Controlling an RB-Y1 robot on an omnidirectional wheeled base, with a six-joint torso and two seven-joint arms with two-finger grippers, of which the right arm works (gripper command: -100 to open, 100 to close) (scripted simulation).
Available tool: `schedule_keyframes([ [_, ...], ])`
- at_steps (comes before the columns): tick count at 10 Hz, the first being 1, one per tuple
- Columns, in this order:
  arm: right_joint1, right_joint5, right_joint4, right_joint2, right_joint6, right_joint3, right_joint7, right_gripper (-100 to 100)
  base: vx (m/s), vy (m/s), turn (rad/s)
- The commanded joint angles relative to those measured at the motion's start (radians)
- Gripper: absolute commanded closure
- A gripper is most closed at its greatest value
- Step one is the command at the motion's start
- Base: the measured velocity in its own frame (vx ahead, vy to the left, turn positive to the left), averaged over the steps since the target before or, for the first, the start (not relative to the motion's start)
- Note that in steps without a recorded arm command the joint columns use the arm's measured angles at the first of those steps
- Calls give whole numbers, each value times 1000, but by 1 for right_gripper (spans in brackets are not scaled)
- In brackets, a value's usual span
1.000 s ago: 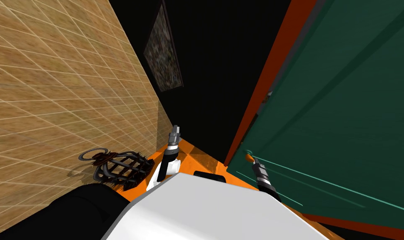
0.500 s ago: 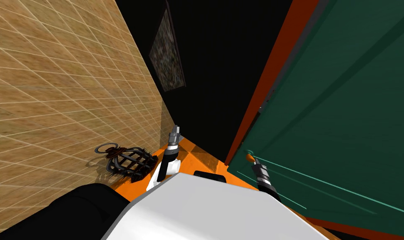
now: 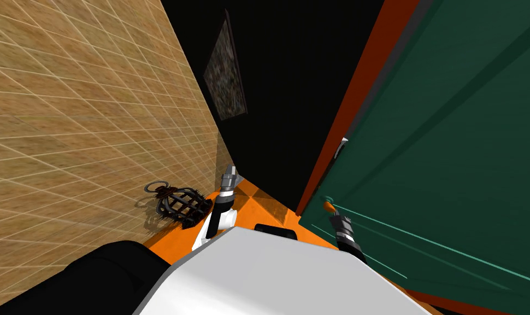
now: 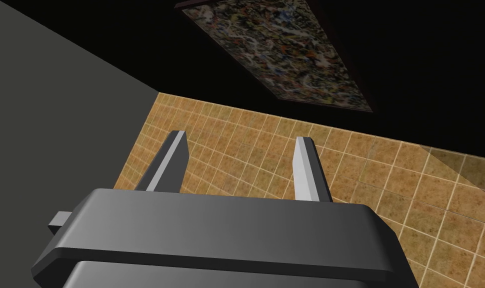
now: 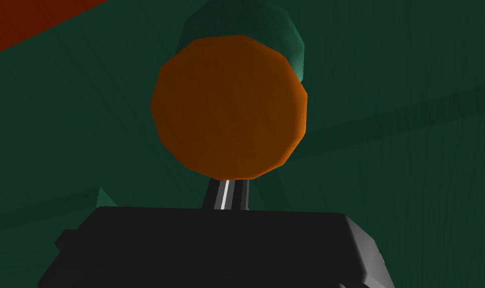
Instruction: Pull the door open
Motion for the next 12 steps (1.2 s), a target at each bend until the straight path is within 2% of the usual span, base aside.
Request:
schedule_keyframes([
  [1, 0, -17, -8, 7, 4, 6, -38, -100, -52, -27, 22],
  [6, 2, -80, -37, 32, 19, 29, -166, -100, -78, 8, 51],
  [7, 2, -80, -37, 32, 19, 29, -175, -100, -55, -8, 18],
  [9, 2, -113, -52, 45, 27, 42, -237, -100, -57, -14, 48],
  [10, 2, -113, -52, 45, 27, 42, -247, -100, -62, -14, 18],
  [12, 3, -149, -68, 60, 35, 55, -312, -100, -73, -6, 49],
])
